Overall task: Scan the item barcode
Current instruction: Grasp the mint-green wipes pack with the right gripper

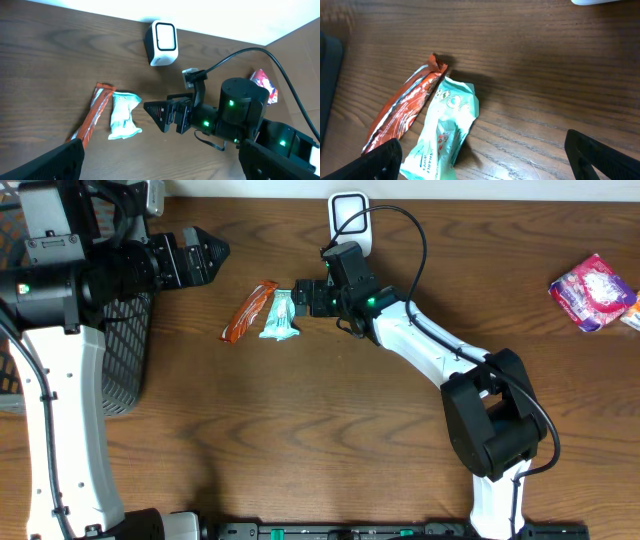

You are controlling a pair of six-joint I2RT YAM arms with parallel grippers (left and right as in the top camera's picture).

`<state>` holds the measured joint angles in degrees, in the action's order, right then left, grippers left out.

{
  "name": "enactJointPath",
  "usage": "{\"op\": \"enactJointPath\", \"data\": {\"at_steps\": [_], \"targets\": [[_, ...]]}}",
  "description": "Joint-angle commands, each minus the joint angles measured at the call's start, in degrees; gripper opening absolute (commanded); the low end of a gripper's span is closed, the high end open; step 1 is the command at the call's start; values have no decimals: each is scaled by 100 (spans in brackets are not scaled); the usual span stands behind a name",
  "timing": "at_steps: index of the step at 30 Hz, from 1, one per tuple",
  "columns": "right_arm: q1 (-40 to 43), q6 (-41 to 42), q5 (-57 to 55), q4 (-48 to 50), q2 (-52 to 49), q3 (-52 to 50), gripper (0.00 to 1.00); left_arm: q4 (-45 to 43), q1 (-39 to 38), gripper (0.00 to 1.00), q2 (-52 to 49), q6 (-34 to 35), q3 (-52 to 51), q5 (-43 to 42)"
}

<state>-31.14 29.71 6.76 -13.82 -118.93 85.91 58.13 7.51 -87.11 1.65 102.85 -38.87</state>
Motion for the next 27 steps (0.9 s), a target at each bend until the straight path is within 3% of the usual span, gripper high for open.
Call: {"op": "enactJointPath", "data": {"at_steps": [1,11,16,22,24,27], "targets": [[-48,205,31,83,-219,131,99,2,13,98,-22,-13,24,-55],[-98,614,1073,704,-789,131,97,4,13,98,-22,-13,22,-55],[-160,820,1386,789,-1003,131,89,4,13,98,-22,-13,22,-55],[-214,973,1635,811,-1239,131,87,4,13,98,-22,-13,22,-55],[-214,973,1635,813,-1263,131,80,2,13,98,-22,-13,22,-55],[-195,964,1755,850,-1263,131,60,2,13,98,-22,-13,24,-55]]}}
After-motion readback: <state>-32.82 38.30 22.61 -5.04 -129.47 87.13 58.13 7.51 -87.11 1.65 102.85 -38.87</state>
